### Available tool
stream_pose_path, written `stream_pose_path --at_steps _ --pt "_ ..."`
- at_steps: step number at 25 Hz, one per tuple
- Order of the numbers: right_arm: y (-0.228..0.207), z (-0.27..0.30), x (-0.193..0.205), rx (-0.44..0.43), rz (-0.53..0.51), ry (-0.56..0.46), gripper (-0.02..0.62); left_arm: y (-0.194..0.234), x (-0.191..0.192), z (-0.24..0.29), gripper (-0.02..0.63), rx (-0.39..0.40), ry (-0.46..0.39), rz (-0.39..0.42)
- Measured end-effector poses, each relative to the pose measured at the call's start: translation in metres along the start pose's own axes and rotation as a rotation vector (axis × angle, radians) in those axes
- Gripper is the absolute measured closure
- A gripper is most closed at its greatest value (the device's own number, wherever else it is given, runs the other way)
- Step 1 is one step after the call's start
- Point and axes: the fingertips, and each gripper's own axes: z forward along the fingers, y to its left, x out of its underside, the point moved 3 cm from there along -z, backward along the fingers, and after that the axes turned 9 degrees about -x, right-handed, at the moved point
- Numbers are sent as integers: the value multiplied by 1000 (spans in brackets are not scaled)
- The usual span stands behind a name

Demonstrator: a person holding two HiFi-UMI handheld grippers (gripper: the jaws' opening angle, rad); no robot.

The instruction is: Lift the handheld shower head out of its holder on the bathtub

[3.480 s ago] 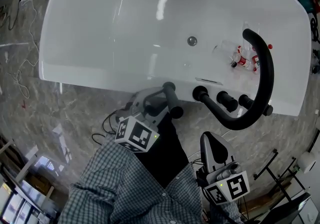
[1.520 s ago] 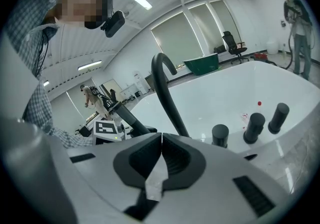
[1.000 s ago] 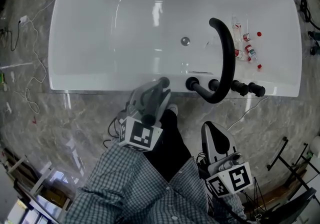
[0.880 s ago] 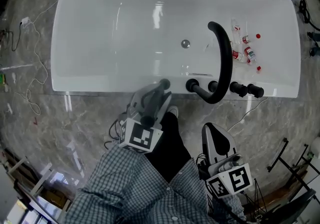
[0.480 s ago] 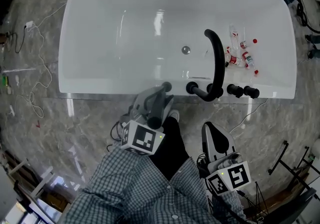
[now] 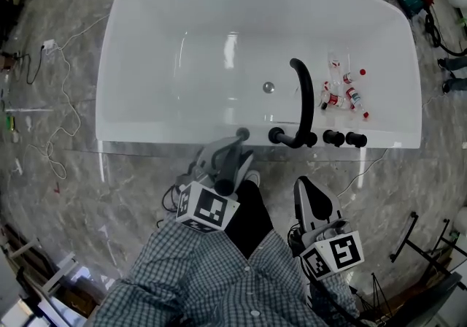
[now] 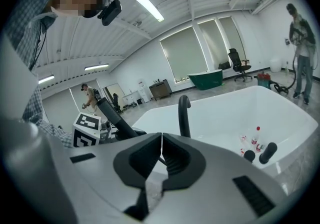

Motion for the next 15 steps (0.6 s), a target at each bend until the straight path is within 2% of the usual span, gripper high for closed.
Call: stream_pose_path --at_steps 15 --pt "17 -15 -30 -17 -46 -35 577 -4 -64 -47 472 33 -39 45"
